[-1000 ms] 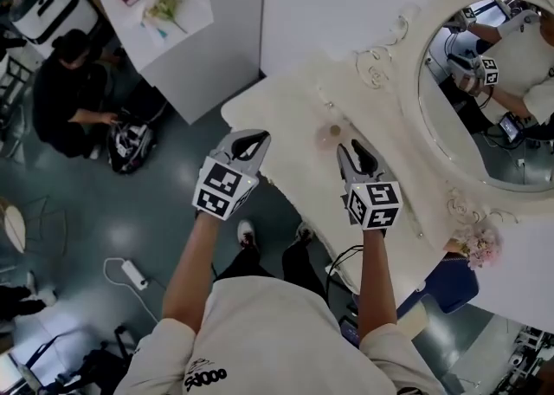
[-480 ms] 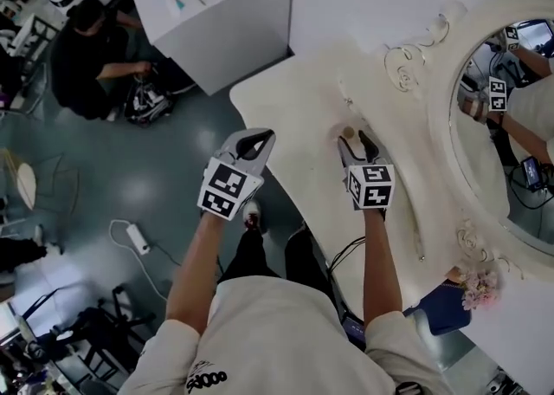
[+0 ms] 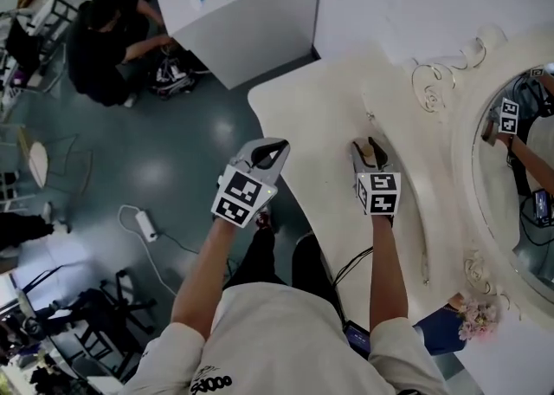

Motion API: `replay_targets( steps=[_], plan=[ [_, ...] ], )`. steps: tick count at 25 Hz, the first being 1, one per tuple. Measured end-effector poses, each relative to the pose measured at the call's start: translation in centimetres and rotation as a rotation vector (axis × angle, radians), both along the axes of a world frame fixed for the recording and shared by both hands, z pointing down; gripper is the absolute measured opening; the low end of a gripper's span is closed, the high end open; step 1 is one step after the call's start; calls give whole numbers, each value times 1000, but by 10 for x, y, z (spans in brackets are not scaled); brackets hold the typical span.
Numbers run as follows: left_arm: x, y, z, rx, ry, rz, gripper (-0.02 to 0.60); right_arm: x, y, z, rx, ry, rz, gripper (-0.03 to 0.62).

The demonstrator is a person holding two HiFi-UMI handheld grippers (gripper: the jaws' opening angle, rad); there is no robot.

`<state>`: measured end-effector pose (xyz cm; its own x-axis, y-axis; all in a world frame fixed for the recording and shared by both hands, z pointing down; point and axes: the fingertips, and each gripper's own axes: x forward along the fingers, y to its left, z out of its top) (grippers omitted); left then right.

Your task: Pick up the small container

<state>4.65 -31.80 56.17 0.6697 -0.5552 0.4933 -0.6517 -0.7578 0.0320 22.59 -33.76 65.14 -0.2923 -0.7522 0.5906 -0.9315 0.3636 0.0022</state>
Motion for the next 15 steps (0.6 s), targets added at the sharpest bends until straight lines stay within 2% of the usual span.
replay_targets(
  steps=[2, 6, 10, 15],
  plan=[
    [-4, 0, 2, -6, -3, 1, 20, -2, -1, -1, 21, 16, -12, 144],
    [-15, -3, 3, -7, -10, -4, 20, -4, -2, -3, 45, 18, 2, 117],
    [-19, -8, -4, 6, -4, 0, 20, -8, -1, -4, 23, 41, 7, 114],
    [-19, -16, -21, 41, 29, -11, 20, -23, 2, -30, 39, -5, -17, 112]
  ],
)
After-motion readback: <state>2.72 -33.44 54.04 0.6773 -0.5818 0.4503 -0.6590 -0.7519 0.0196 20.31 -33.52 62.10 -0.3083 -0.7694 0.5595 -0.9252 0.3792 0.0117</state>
